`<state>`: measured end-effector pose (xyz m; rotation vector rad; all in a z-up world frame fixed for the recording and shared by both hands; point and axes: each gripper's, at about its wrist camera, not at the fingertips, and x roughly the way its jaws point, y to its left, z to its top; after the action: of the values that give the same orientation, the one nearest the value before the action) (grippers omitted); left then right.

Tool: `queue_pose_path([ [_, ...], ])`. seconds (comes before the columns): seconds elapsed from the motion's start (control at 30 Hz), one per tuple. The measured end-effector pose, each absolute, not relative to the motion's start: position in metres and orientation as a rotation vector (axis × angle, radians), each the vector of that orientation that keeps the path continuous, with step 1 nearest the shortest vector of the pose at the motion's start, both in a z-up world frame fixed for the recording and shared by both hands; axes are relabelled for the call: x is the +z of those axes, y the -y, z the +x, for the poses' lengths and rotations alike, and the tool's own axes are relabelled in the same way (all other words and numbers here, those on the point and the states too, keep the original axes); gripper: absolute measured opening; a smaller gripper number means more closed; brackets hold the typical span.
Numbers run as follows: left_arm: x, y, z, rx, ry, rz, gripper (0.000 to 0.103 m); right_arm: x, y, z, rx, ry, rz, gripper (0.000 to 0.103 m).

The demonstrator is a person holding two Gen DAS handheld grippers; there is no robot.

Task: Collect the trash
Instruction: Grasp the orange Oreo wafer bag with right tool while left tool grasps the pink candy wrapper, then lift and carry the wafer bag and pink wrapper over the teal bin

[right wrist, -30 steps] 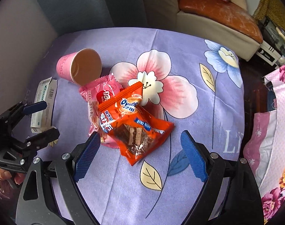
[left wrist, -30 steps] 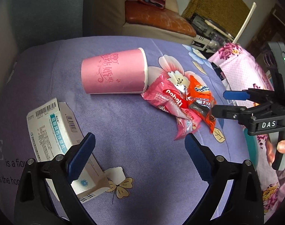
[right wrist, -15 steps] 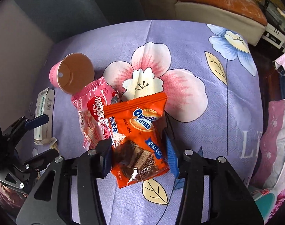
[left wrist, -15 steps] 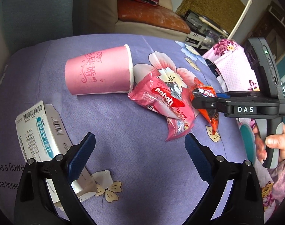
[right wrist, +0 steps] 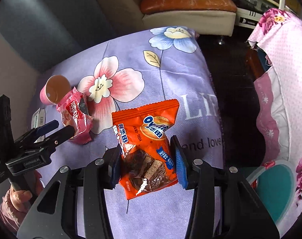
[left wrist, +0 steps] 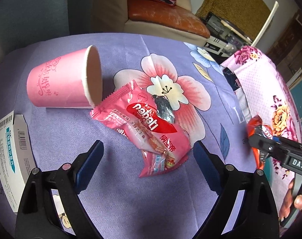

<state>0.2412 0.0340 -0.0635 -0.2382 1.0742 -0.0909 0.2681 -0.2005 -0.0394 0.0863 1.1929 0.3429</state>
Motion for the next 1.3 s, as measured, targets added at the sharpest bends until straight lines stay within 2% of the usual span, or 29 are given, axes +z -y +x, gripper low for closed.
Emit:
queue_pose_path([
  [0.07,-0.069,-0.026,0.246,-0.085,-1.089,-0.227,0.070,-0.038,0.213,0.263,0.322,-1.174,0.095,0.042],
  [0.13,-0.072,-0.018,0.248,-0.056,-1.087,-0.198,0.058,-0.035,0.221,0.256,0.308,-1.152,0.101,0.042],
  [0.17,-0.071,-0.014,0.247,-0.054,-1.082,-0.186,0.043,-0.034,0.225,0.253,0.306,-1.145,0.111,0.042],
  [0.23,-0.071,-0.009,0.246,-0.050,-1.079,-0.169,0.026,-0.034,0.231,0.247,0.301,-1.136,0.134,0.042],
  [0.27,-0.070,-0.006,0.245,-0.052,-1.073,-0.156,0.023,-0.034,0.234,0.244,0.298,-1.132,0.144,0.042],
  [0.7,-0.051,0.071,0.187,-0.244,-1.055,0.005,0.023,-0.046,0.291,0.186,0.226,-1.103,0.322,0.042],
  [1.3,-0.035,0.195,0.122,-0.441,-1.056,0.116,0.023,-0.032,0.398,0.084,0.054,-0.995,0.426,0.043],
])
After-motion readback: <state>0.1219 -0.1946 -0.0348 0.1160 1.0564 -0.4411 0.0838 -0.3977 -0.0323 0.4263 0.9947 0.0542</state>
